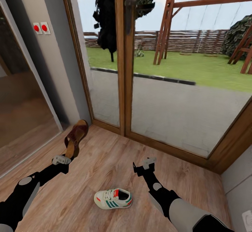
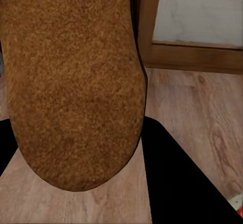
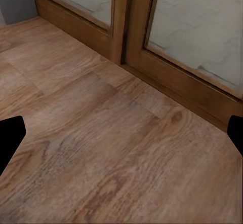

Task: Pick up the two gym shoes and the two sandals from the corridor floor and place them onto the hallstand (shoe rack) in the corridor, making sure they are on the rack and not on the floor. Arrange them so the two gym shoes are next to each other and the two sandals are next to each other.

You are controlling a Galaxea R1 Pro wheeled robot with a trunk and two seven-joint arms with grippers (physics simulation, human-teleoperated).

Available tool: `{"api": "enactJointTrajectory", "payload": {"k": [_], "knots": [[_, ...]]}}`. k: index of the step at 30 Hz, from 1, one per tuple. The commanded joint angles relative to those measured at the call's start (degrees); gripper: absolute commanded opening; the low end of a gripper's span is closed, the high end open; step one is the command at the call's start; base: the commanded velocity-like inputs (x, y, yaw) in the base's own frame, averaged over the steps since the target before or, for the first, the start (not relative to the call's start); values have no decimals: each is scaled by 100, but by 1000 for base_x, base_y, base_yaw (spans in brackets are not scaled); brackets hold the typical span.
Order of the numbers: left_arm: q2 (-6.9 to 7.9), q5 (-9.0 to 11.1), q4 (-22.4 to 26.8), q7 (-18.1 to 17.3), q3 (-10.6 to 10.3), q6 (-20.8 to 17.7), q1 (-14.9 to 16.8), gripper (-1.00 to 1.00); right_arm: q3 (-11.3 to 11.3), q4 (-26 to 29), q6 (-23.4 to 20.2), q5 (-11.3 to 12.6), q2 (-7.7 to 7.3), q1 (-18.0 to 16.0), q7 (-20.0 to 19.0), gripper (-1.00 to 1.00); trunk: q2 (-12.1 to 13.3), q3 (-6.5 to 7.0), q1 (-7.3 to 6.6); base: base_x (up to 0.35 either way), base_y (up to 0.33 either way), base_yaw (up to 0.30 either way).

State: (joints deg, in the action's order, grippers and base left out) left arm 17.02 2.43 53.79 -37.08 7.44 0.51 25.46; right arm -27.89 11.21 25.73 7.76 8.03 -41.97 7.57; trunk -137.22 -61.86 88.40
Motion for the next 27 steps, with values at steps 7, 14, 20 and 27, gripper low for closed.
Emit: {"api": "enactJointTrajectory", "payload": {"k": [7, 14, 20, 27], "knots": [[-7, 19, -26, -28, 45, 25, 3, -100, -50, -5, 19, 64, 5, -4, 25, 100, -2, -5, -1, 0, -90, 205], [-6, 42, -52, 20, 155, 28, 4, -100, -50, -8, 19, 67, 5, -4, 27, 100, -2, -5, -1, 0, -5, 39], [-11, 60, -21, 50, 392, -276, 72, -100, -54, -20, 19, 43, -2, -4, 24, 100, -2, -5, -1, 0, 0, 1], [-5, 72, 23, 26, 419, -586, 134, -100, -50, -10, 19, 56, 5, -4, 25, 100, -2, -5, -1, 0, 0, 0]]}}
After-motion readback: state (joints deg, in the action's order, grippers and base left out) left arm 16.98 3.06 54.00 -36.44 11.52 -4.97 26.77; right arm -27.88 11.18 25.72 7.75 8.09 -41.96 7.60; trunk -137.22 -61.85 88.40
